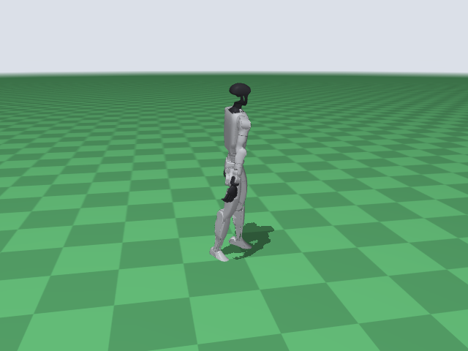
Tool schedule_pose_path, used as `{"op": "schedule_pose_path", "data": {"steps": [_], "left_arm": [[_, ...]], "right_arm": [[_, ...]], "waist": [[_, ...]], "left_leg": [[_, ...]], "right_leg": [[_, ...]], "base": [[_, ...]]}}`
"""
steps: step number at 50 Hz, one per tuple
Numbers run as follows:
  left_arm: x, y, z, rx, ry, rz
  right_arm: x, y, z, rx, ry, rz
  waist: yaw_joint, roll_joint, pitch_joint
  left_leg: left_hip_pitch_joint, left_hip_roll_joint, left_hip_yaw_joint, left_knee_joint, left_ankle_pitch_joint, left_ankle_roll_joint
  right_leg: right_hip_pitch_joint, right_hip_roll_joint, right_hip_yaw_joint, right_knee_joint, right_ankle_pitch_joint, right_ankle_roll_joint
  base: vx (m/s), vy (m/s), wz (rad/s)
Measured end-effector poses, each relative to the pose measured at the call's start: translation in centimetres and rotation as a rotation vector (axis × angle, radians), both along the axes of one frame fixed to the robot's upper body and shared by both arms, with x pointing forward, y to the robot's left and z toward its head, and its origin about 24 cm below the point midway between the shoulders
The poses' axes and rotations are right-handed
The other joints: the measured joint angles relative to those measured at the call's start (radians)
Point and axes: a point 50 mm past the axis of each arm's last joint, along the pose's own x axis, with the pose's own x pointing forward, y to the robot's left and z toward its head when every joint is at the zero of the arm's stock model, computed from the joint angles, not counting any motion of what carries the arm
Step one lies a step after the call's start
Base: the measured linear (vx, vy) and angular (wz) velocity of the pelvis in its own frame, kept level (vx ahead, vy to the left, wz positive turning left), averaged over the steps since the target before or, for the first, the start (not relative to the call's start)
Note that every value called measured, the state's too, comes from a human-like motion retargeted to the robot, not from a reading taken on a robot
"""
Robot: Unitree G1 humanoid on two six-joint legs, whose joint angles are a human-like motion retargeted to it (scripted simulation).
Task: Upper body actions
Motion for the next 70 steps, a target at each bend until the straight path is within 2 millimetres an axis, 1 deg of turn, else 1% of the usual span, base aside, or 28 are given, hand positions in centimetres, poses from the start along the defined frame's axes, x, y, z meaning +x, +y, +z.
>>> {"op": "schedule_pose_path", "data": {"steps": [5, 8, 11, 15, 19, 22, 24, 28, 31, 35, 37, 40, 45, 50, 53, 56, 59, 62, 66, 70], "left_arm": [[-1.1, 0.7, 0.1, 0.033, 0.048, 0.028], [-2.0, 1.2, 0.2, 0.057, 0.081, 0.041], [-3.3, 1.5, 0.2, 0.074, 0.13, 0.057], [-5.4, 0.9, 0.3, 0.065, 0.188, 0.114], [-7.4, -0.2, 0.4, 0.039, 0.248, 0.198], [-8.7, -0.6, 0.6, 0.028, 0.293, 0.222], [-9.0, -0.6, 0.6, 0.026, 0.307, 0.203], [-8.3, -0.6, 0.5, 0.026, 0.289, 0.148], [-6.9, -0.6, 0.4, 0.027, 0.246, 0.14], [-5.0, -0.8, 0.2, 0.025, 0.175, 0.156], [-4.1, -0.8, 0.1, 0.02, 0.142, 0.167], [-3.4, -0.2, 0.1, 0.021, 0.115, 0.161], [-3.5, 2.0, 0.3, 0.057, 0.126, 0.105], [-3.6, 4.0, 0.5, 0.112, 0.127, 0.067], [-3.1, 4.8, 0.5, 0.152, 0.098, 0.082], [-2.4, 5.2, 0.4, 0.184, 0.056, 0.07], [-1.8, 5.0, 0.3, 0.182, 0.021, 0.034], [-1.6, 4.2, 0.2, 0.147, 0.01, 0.017], [-1.9, 2.6, 0.0, 0.085, 0.024, 0.045], [-2.5, 1.3, -0.1, 0.038, 0.048, 0.065]], "right_arm": [[1.1, -0.3, -0.2, -0.02, -0.063, -0.019], [2.2, -0.4, -0.4, -0.024, -0.109, -0.013], [3.4, -0.2, -0.6, -0.02, -0.152, -0.002], [5.5, 0.2, -1.0, 0.01, -0.226, 0.018], [7.8, 0.9, -1.3, 0.063, -0.281, 0.081], [8.7, 1.5, -1.4, 0.109, -0.288, 0.149], [9.0, 1.8, -1.5, 0.126, -0.284, 0.197], [8.6, 1.8, -1.5, 0.127, -0.262, 0.266], [7.7, 1.7, -1.4, 0.123, -0.233, 0.265], [6.6, 1.5, -1.4, 0.113, -0.198, 0.228], [6.9, 1.3, -1.3, 0.101, -0.198, 0.211], [7.9, 1.3, -1.4, 0.091, -0.219, 0.193], [10.3, 1.7, -1.4, 0.121, -0.271, 0.235], [12.6, 1.8, -1.3, 0.154, -0.313, 0.319], [12.9, 1.6, -1.2, 0.139, -0.313, 0.326], [11.9, 1.2, -1.2, 0.113, -0.288, 0.293], [10.6, 0.8, -1.2, 0.094, -0.254, 0.255], [9.6, 0.5, -1.1, 0.081, -0.232, 0.232], [9.0, 0.5, -1.1, 0.081, -0.212, 0.212], [8.6, 1.1, -1.2, 0.108, -0.199, 0.18]], "waist": [[0.063, 0.01, 0.022], [0.105, 0.001, 0.026], [0.159, -0.015, 0.021], [0.239, -0.026, 0.033], [0.263, -0.024, 0.052], [0.263, -0.028, 0.053], [0.259, -0.031, 0.053], [0.249, -0.032, 0.055], [0.227, -0.033, 0.052], [0.186, -0.037, 0.044], [0.16, -0.037, 0.042], [0.109, -0.036, 0.037], [-0.014, -0.025, 0.034], [-0.148, -0.005, 0.044], [-0.196, -0.001, 0.053], [-0.21, -0.002, 0.052], [-0.215, -0.002, 0.046], [-0.236, 0.001, 0.04], [-0.278, 0.009, 0.028], [-0.312, 0.016, 0.02]], "left_leg": [[-0.012, -0.042, -0.1, -0.006, 0.052, -0.038], [-0.02, -0.066, -0.14, -0.015, 0.075, -0.063], [-0.028, -0.086, -0.165, -0.028, 0.093, -0.086], [-0.035, -0.097, -0.178, -0.036, 0.103, -0.11], [-0.029, -0.1, -0.191, -0.038, 0.105, -0.12], [-0.026, -0.103, -0.2, -0.041, 0.104, -0.119], [-0.023, -0.102, -0.202, -0.041, 0.102, -0.115], [-0.018, -0.096, -0.195, -0.04, 0.094, -0.105], [-0.009, -0.088, -0.178, -0.042, 0.088, -0.09], [0.008, -0.068, -0.144, -0.039, 0.065, -0.052], [0.013, -0.052, -0.12, -0.027, 0.041, -0.029], [0.028, -0.024, -0.076, -0.011, 0.001, 0.003], [0.069, 0.04, 0.023, 0.005, -0.064, 0.031], [0.123, 0.101, 0.146, 0.002, -0.121, 0.038], [0.162, 0.131, 0.242, -0.009, -0.148, 0.035], [0.198, 0.15, 0.325, -0.022, -0.169, 0.033], [0.224, 0.16, 0.387, -0.031, -0.186, 0.032], [0.24, 0.165, 0.427, -0.043, -0.199, 0.033], [0.243, 0.171, 0.465, -0.055, -0.213, 0.033], [0.24, 0.178, 0.493, -0.057, -0.228, 0.032]], "right_leg": [[0.063, 0.006, -0.129, 0.025, -0.053, 0.018], [0.086, 0.014, -0.199, 0.023, -0.067, 0.031], [0.096, 0.018, -0.254, 0.019, -0.072, 0.048], [0.101, 0.022, -0.293, 0.022, -0.079, 0.058], [0.114, 0.029, -0.311, 0.026, -0.085, 0.064], [0.117, 0.032, -0.32, 0.027, -0.088, 0.067], [0.117, 0.034, -0.321, 0.028, -0.088, 0.067], [0.115, 0.034, -0.308, 0.027, -0.084, 0.063], [0.11, 0.035, -0.293, 0.027, -0.079, 0.058], [0.094, 0.029, -0.243, 0.029, -0.065, 0.045], [0.079, 0.027, -0.2, 0.027, -0.052, 0.032], [0.053, 0.023, -0.122, 0.026, -0.032, 0.011], [0.006, 0.031, 0.019, 0.023, 0.011, -0.022], [-0.051, 0.048, 0.192, 0.035, 0.055, -0.05], [-0.086, 0.06, 0.298, 0.04, 0.085, -0.065], [-0.114, 0.071, 0.389, 0.041, 0.115, -0.075], [-0.134, 0.082, 0.454, 0.042, 0.137, -0.082], [-0.153, 0.088, 0.497, 0.043, 0.154, -0.084], [-0.183, 0.096, 0.54, 0.047, 0.169, -0.085], [-0.211, 0.101, 0.571, 0.055, 0.179, -0.087]], "base": [[-0.36, -0.08, 1.9], [-0.24, -0.15, 1.69], [-0.16, -0.13, 1.37], [-0.16, -0.09, 0.72], [-0.09, -0.06, 0.37], [0.0, -0.02, 0.16], [0.0, 0.0, 0.0], [0.04, 0.0, -0.23], [0.11, 0.01, -0.44], [0.2, 0.04, -0.95], [0.33, 0.06, -1.57], [0.38, 0.03, -1.89], [0.52, -0.05, -2.01], [0.36, -0.2, -1.84], [0.21, -0.22, -1.75], [0.17, -0.19, -1.52], [0.15, -0.16, -1.11], [0.06, -0.1, -0.73], [0.01, -0.06, -0.55], [0.01, -0.06, -0.41]]}}
